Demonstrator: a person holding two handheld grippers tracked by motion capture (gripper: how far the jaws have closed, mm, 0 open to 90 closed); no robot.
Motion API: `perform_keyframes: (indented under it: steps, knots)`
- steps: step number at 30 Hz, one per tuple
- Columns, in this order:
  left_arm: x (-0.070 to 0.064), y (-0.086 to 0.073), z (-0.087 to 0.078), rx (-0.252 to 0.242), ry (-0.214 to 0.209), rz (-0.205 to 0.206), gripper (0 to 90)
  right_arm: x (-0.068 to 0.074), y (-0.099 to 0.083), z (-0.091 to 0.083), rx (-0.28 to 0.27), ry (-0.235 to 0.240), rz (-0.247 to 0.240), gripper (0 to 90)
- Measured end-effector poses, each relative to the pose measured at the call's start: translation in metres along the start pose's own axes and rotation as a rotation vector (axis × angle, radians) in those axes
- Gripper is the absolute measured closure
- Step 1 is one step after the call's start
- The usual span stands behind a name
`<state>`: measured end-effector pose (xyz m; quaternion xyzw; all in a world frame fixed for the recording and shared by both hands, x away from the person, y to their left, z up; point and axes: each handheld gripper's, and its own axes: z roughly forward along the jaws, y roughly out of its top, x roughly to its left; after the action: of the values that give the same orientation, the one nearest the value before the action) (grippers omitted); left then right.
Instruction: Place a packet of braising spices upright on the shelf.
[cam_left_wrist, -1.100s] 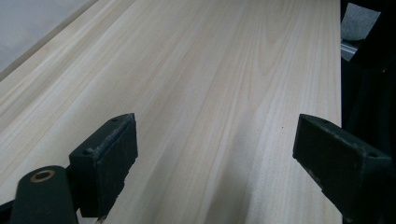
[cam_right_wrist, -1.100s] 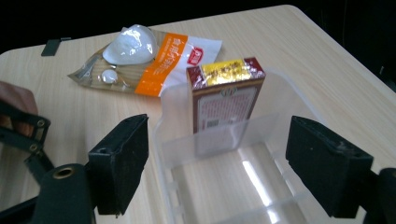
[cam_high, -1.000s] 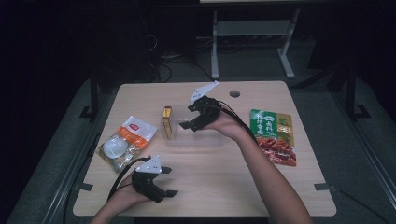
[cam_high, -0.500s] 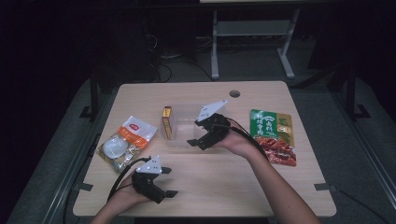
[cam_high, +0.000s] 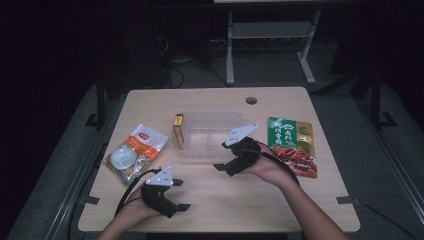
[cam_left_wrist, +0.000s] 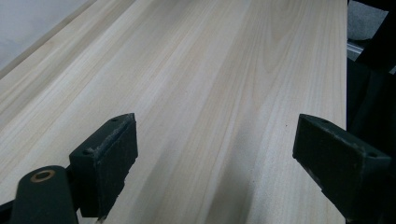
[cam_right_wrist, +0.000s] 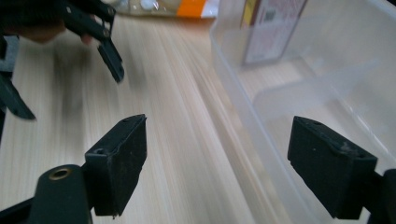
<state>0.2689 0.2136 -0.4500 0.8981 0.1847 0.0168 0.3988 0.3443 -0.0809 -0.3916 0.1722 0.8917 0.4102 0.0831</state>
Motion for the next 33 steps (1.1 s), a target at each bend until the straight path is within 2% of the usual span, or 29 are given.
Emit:
perform_keyframes:
  steps: [5,12,14,15,16,17,19,22,25,29,31,32,33]
  knots:
    - [0.0,-0.001,0.001,0.003,0.001,-0.01,13.4,0.002,-0.021,-0.012,0.005,-0.018,0.023,19.6]
    - [0.0,-0.001,0.003,0.008,0.006,-0.008,13.5,0.003,-0.053,-0.036,0.01,-0.036,0.111,21.9]
    - [0.0,-0.001,0.002,0.007,0.008,-0.009,13.4,-0.001,-0.064,-0.044,0.001,-0.061,0.127,23.0]
    - [-0.001,-0.001,0.002,0.008,0.007,-0.018,13.5,-0.003,-0.07,-0.047,0.007,-0.073,0.142,23.2]
    - [0.0,-0.001,0.002,0.007,0.01,-0.007,13.5,-0.006,-0.075,-0.051,0.023,-0.091,0.148,23.8]
    - [0.0,-0.001,0.002,0.009,0.008,-0.013,13.5,-0.009,-0.082,-0.054,0.02,-0.11,0.144,26.7]
    - [0.0,-0.001,0.003,0.004,0.009,-0.016,13.6,-0.016,-0.093,-0.061,0.017,-0.137,0.176,28.4]
    - [0.0,-0.001,0.003,0.01,0.007,-0.009,13.6,-0.028,-0.106,-0.067,0.038,-0.19,0.193,33.3]
    - [0.0,-0.001,0.004,0.013,0.007,-0.007,13.8,-0.039,-0.116,-0.07,0.063,-0.242,0.212,40.5]
    - [0.0,-0.002,0.003,0.016,0.007,-0.008,13.9,-0.053,-0.125,-0.075,0.103,-0.325,0.226,57.5]
    - [0.0,-0.002,0.003,0.016,0.008,-0.007,14.0,-0.059,-0.13,-0.078,0.113,-0.344,0.245,66.3]
    - [0.0,-0.002,0.003,0.016,0.008,-0.007,14.0,-0.059,-0.13,-0.078,0.113,-0.344,0.245,66.3]
    - [0.0,-0.002,0.004,0.016,0.008,-0.007,14.0,-0.067,-0.136,-0.082,0.13,-0.374,0.26,75.3]
